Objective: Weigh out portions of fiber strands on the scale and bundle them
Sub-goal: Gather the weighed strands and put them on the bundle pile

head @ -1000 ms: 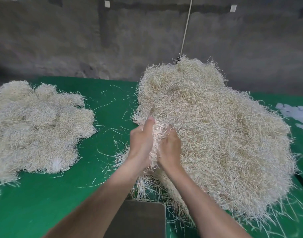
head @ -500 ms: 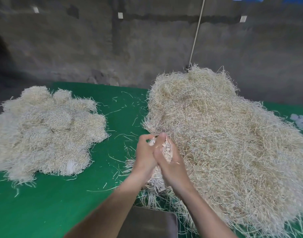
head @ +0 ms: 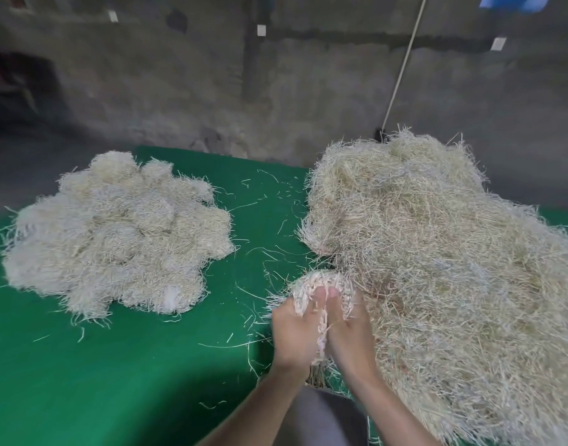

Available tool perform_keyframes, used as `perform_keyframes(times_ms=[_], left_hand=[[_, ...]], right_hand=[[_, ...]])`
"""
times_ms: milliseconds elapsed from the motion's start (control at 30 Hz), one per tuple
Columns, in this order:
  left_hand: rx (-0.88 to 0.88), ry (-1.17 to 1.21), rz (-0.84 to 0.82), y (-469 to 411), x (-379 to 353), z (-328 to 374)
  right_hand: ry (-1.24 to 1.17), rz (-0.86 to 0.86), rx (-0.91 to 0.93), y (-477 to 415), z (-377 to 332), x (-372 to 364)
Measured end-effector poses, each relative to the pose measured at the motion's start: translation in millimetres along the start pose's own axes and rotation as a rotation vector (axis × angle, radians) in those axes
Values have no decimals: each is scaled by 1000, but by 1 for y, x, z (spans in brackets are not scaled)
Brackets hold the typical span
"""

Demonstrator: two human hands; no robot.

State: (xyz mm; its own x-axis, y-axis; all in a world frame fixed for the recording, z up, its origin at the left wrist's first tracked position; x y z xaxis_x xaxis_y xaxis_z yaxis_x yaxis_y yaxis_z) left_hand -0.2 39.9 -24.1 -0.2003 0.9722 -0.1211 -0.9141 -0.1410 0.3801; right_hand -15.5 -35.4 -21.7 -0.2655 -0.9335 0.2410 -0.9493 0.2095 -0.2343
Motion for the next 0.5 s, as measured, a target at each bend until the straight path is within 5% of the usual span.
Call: perform_keyframes(times_ms=[100,233,367,500], left_hand=[[-30,-117,38,-15,19,3],[50,-255,-193,-31,26,0],[34,-251,-433,-30,52,-18],[117,-8,-400,-39,70,-24]], right_hand=[[-95,-104,-82,-1,3,1],[-262,-44,-191,-4,16,4],[-304,85,-221,-11,25,-2],[-258,3,-195,-17,31,-31]])
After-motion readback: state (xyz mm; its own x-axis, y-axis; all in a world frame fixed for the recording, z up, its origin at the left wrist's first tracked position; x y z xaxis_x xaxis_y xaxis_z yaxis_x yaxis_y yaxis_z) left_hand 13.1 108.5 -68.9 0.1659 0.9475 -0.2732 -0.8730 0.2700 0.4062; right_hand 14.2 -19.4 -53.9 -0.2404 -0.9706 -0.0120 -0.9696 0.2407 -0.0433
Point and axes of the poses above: each hand's wrist, its own y-axis away from the middle knuckle, its own x-axis out of the back of the hand, z = x × y, the point moved 1 cm from there along -y, towards the middle knuckle, and after that the axes turned 13 degrees about x, right-handed, at the moved point
